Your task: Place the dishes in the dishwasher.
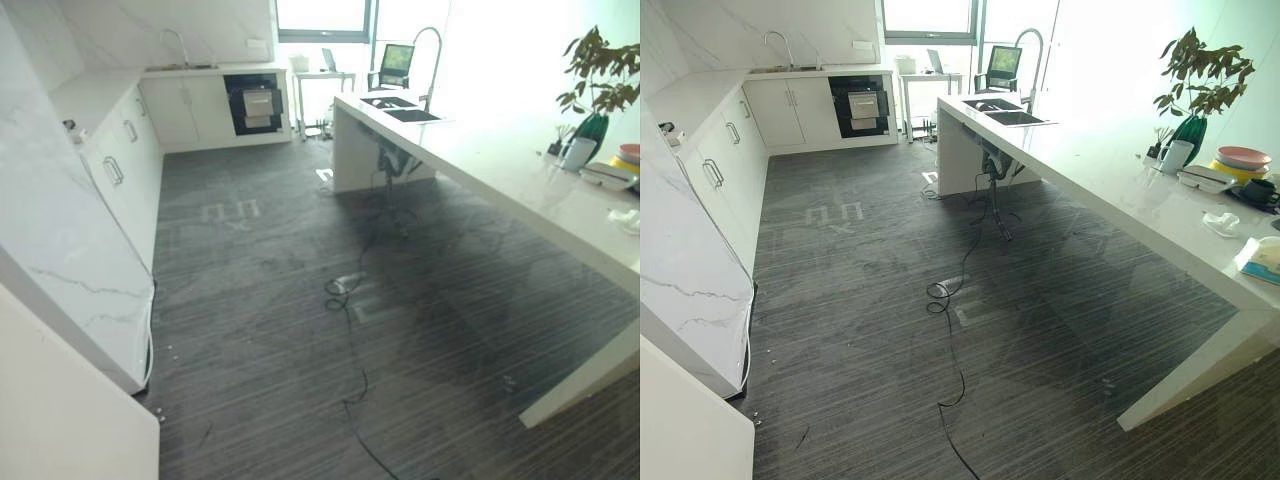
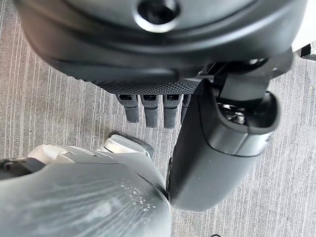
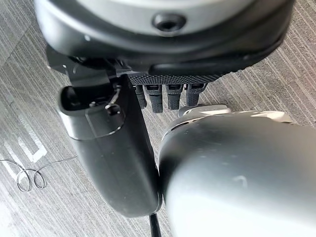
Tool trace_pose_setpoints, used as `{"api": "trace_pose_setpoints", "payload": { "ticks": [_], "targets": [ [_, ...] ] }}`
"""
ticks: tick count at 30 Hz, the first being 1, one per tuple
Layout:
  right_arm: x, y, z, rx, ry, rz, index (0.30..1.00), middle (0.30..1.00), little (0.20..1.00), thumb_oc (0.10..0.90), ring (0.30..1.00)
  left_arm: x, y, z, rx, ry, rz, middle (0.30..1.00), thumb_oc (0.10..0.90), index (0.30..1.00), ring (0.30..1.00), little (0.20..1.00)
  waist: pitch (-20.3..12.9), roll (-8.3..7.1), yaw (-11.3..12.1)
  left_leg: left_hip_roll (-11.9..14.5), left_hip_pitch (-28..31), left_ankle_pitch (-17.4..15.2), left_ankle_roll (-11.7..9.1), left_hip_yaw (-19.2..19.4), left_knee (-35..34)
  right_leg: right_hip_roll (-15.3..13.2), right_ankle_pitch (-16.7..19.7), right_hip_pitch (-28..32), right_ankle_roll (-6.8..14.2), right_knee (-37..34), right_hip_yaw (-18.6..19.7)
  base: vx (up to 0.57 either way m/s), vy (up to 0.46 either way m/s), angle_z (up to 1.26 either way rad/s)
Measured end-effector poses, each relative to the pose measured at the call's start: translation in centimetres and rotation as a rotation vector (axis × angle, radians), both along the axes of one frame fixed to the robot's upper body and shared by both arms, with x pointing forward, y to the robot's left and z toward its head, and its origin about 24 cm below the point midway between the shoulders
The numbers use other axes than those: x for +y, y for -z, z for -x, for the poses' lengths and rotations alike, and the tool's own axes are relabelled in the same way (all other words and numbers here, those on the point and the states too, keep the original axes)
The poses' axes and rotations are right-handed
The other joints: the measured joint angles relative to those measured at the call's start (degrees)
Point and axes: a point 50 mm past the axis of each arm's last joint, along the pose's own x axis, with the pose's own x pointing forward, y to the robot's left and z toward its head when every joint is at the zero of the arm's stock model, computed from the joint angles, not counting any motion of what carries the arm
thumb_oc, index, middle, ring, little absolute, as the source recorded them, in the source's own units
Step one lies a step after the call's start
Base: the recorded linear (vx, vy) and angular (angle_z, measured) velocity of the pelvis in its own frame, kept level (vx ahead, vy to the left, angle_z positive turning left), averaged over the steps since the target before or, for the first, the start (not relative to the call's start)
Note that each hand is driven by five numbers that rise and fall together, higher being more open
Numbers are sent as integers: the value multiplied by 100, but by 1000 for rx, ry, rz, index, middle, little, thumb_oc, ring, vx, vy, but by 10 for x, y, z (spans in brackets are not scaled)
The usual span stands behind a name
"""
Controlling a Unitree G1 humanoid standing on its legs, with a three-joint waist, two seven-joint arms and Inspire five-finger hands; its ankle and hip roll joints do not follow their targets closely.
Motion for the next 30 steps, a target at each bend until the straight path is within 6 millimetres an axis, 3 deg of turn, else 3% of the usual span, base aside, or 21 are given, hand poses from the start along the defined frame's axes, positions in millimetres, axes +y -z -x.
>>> {"api": "trace_pose_setpoints", "payload": {
  "ticks": [23,27,30],
  "targets": [
    [4,0,-3,-25,11,-21,900,900,900,800,900,-1,0,-3,-65,-75,-1,900,800,900,900,900,44,-78,-6,9,-17,-14,10,-35,-4,-10,-41,83,42,6,-112,17,-15,2],
    [6,-6,-23,-135,23,-33,900,900,900,800,900,-7,-2,-20,-231,-71,12,900,800,900,900,900,210,-108,6,8,-32,-4,14,-140,-11,5,-69,101,10,29,-168,55,-109,15],
    [8,-21,-54,-315,40,-38,900,900,900,800,900,-7,-11,-39,-380,-86,1,900,800,900,900,900,322,-107,2,52,-2,43,-60,-191,-42,54,-96,96,-34,63,-181,66,-138,2]
  ]
}}
